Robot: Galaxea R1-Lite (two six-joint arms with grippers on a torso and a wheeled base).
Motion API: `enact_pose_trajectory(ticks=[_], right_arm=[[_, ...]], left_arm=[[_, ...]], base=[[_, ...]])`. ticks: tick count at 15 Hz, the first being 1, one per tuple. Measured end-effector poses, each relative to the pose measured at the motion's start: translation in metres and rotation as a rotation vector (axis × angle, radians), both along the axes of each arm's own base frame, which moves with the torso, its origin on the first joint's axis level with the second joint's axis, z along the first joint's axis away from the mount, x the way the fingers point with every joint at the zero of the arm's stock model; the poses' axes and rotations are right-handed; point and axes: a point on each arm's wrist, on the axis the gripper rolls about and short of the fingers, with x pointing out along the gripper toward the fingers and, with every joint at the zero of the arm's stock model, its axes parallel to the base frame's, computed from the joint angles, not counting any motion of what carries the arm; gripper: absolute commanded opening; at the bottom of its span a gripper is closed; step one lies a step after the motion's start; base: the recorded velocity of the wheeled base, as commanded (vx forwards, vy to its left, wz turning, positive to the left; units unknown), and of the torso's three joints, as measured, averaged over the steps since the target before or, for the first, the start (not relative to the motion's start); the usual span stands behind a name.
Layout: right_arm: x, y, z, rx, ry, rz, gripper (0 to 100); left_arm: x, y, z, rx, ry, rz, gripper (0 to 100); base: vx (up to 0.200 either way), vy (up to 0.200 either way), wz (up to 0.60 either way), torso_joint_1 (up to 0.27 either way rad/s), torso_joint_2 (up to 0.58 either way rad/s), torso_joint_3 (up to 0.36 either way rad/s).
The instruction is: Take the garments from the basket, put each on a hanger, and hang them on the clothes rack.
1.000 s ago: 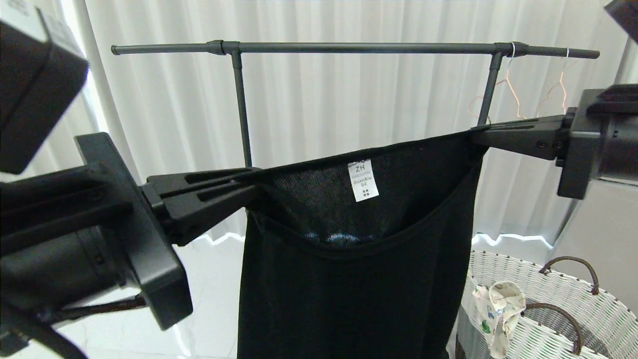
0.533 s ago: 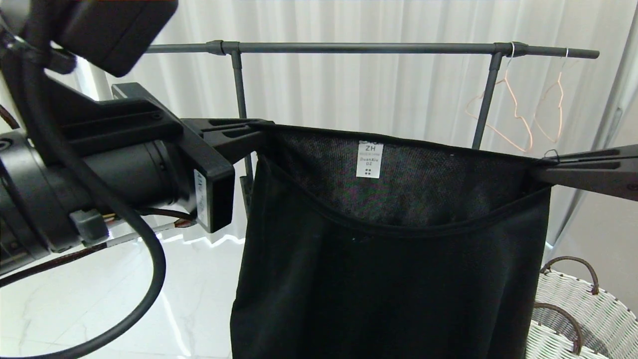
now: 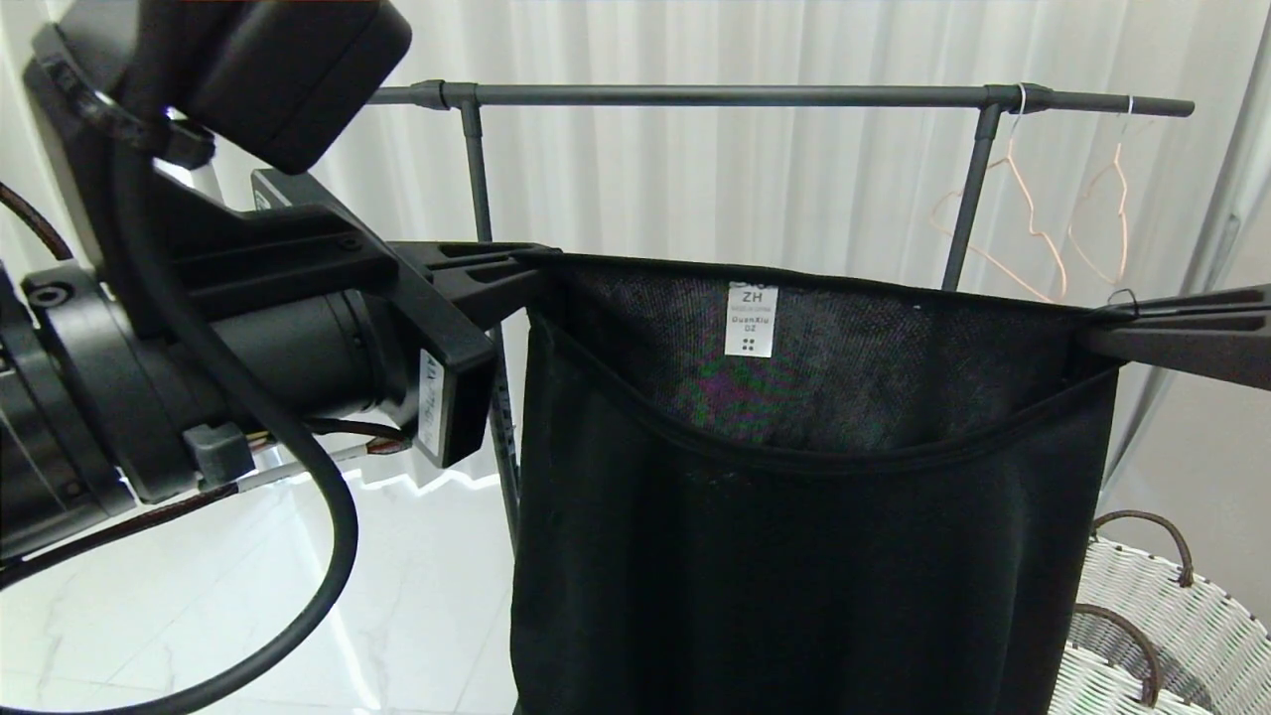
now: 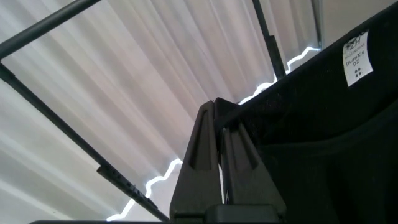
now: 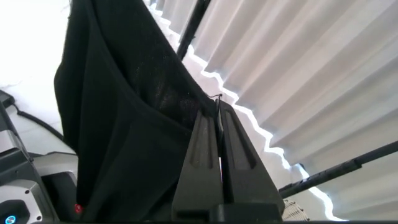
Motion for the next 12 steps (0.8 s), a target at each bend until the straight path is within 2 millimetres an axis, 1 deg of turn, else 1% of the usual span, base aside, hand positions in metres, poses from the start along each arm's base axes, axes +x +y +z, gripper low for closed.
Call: enact_pose_trajectory(ticks=[1,5,7,10,12], right_arm=[[0.0,0.0,0.0,0.0,0.0,-0.002,100],[-0.002,-0.002,-0.004,-0.01,0.007,-0.002,100],[-0.006,-0.006,-0.013,-0.037,0.009,0.003,100],[-0.016,-0.016,-0.025,-0.048,0.015,-0.01,100],[-0.018,-0.029,-0.032,-0.048,0.023,-0.085,100]], left_arm=[[0.0,0.0,0.0,0.0,-0.001,0.0,0],[0.001,0.0,0.0,0.001,0.002,0.002,0],[0.004,0.002,-0.005,0.012,0.011,0.021,0],[0.012,0.011,-0.017,0.05,0.034,0.078,0],[0.017,0.021,-0.031,0.09,0.064,0.129,0]], base=[[0.0,0.0,0.0,0.0,0.0,0.0],[0.0,0.0,0.0,0.0,0.0,0.0],[0.0,0.0,0.0,0.0,0.0,0.0],[0.0,0.0,0.0,0.0,0.0,0.0],[0.0,0.0,0.0,0.0,0.0,0.0]])
